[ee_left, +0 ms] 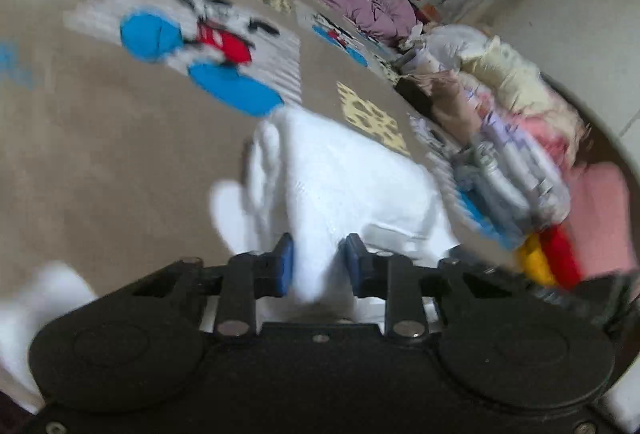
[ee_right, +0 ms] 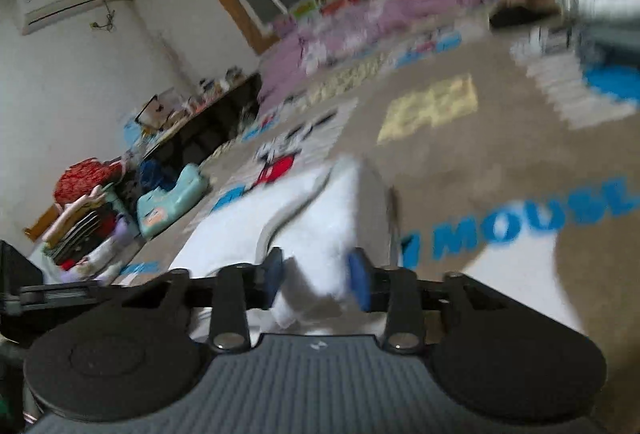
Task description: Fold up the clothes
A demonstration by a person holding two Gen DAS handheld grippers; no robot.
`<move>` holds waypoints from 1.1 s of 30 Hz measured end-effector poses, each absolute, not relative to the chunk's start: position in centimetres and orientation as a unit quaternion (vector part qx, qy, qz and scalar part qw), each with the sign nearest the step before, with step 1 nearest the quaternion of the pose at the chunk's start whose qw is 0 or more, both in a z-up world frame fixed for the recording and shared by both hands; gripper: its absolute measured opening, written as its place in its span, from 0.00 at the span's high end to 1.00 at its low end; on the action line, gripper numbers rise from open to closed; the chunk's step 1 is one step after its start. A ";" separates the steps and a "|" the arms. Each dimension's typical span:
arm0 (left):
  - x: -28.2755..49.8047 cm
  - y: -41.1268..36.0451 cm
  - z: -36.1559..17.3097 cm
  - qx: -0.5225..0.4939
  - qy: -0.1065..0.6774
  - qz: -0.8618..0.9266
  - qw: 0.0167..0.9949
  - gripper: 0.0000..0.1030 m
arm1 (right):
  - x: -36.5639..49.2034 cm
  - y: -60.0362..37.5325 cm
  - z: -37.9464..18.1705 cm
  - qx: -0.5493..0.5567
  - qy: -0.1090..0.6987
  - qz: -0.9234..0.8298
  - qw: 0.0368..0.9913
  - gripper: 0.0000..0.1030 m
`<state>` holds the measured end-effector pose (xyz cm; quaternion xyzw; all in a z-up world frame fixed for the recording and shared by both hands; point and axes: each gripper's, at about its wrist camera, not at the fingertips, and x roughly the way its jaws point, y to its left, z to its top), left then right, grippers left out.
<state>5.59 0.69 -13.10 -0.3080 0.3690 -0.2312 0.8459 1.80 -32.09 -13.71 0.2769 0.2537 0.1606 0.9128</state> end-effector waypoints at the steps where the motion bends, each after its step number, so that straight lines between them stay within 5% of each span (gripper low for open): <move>1: 5.6 0.8 -13.9 -0.355 0.368 -0.238 0.826 0.82 | 1.7 -32.3 -13.8 0.287 0.252 0.161 0.910 0.71; 3: 5.2 1.1 -15.2 -0.437 0.360 -0.246 0.787 0.83 | 1.6 -32.8 -14.1 0.307 0.250 0.160 0.904 0.72; 10: 4.1 3.2 -17.5 -0.471 0.369 -0.186 0.779 0.84 | 2.2 -32.7 -16.8 0.308 0.310 0.144 0.888 0.73; 13: 4.0 3.3 -16.7 -0.458 0.372 -0.193 0.784 0.82 | 1.8 -32.0 -15.7 0.263 0.301 0.139 0.906 0.65; 25: 3.4 3.5 -9.0 -0.267 0.299 -0.204 0.893 0.77 | 0.9 -31.0 -11.2 0.149 0.195 0.115 0.963 0.64; 33: 8.5 -3.1 -9.1 -0.068 0.244 -0.246 0.936 0.77 | 4.4 -27.1 -9.9 0.036 0.168 0.167 0.971 0.64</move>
